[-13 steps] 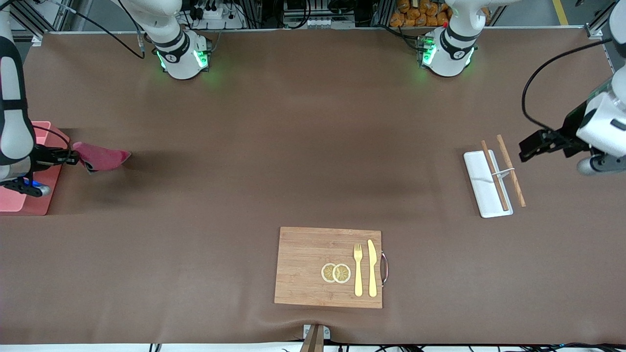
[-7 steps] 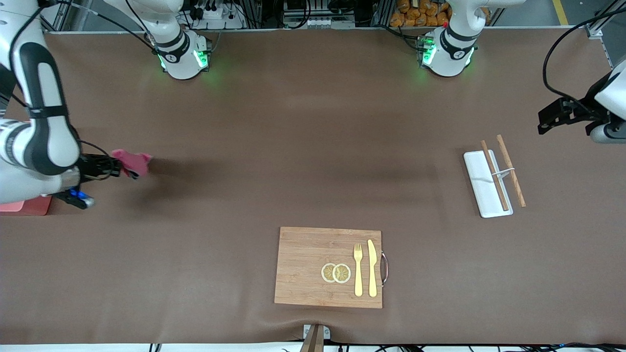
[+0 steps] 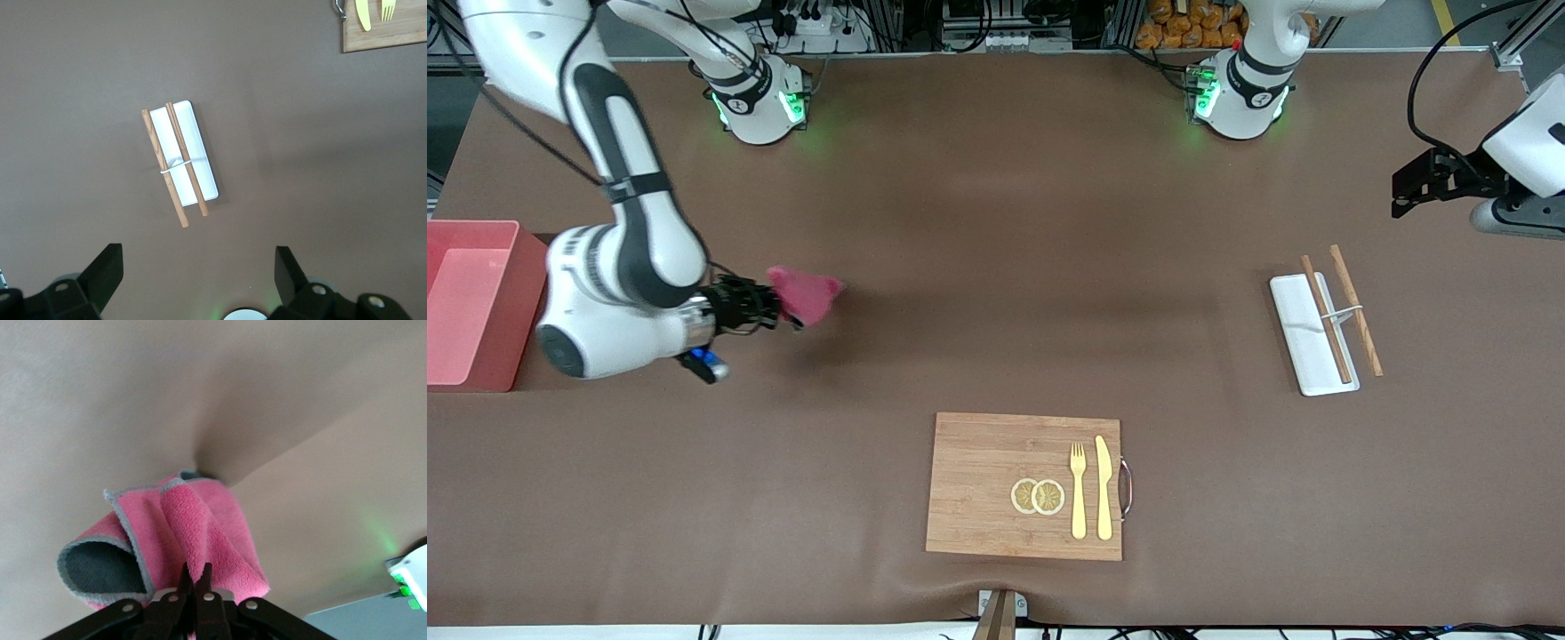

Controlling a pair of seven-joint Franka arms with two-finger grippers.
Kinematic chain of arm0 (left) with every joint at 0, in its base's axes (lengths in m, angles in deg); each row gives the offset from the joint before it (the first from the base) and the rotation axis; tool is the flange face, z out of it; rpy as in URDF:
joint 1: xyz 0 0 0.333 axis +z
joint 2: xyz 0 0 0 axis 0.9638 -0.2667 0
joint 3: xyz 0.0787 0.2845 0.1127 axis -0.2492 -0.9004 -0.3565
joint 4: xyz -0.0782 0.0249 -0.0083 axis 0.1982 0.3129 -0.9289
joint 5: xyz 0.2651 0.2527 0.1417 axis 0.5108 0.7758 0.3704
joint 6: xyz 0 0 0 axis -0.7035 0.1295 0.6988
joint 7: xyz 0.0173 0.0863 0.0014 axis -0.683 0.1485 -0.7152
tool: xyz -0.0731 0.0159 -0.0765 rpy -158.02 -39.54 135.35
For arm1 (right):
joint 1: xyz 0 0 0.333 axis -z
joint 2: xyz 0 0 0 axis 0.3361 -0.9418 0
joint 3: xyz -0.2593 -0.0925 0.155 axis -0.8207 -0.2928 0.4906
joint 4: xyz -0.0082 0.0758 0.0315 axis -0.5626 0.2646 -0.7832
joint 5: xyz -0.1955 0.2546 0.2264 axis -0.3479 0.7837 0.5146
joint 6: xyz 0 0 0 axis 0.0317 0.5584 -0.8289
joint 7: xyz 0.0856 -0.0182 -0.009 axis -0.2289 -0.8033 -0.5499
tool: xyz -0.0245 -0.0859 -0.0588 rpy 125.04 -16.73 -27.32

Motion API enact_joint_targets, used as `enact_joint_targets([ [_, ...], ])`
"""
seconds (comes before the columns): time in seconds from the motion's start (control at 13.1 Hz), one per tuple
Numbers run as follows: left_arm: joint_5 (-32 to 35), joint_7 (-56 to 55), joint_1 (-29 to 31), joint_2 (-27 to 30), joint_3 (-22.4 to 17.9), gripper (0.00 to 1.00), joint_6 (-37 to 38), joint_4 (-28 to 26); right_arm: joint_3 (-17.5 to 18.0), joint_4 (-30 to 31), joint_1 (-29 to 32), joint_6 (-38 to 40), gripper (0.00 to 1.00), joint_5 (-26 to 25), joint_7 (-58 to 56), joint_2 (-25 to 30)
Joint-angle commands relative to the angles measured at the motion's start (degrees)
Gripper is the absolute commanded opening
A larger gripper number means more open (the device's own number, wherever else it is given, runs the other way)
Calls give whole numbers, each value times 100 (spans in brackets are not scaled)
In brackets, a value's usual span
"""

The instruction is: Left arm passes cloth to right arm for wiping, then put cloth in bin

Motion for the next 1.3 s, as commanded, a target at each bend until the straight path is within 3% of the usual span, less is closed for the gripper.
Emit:
enact_joint_targets([
  [0.0,-135,-2,-8,117,58,100,32,-36,-80,79,-258,-203,0,231,406,85],
  [0.23,-187,-19,-8,91,76,100,24,-1,-80,123,-258,-203,0,240,397,111],
  [0.46,-670,51,36,65,58,100,-38,43,-115,18,66,51,0,127,-31,330],
  [0.92,-680,51,71,-6,23,100,-73,52,-133,-974,1497,1132,0,-1269,-2411,454],
  [1.23,-680,51,63,-6,23,100,-82,61,-133,-1966,2657,1449,0,-2279,-4931,393],
])
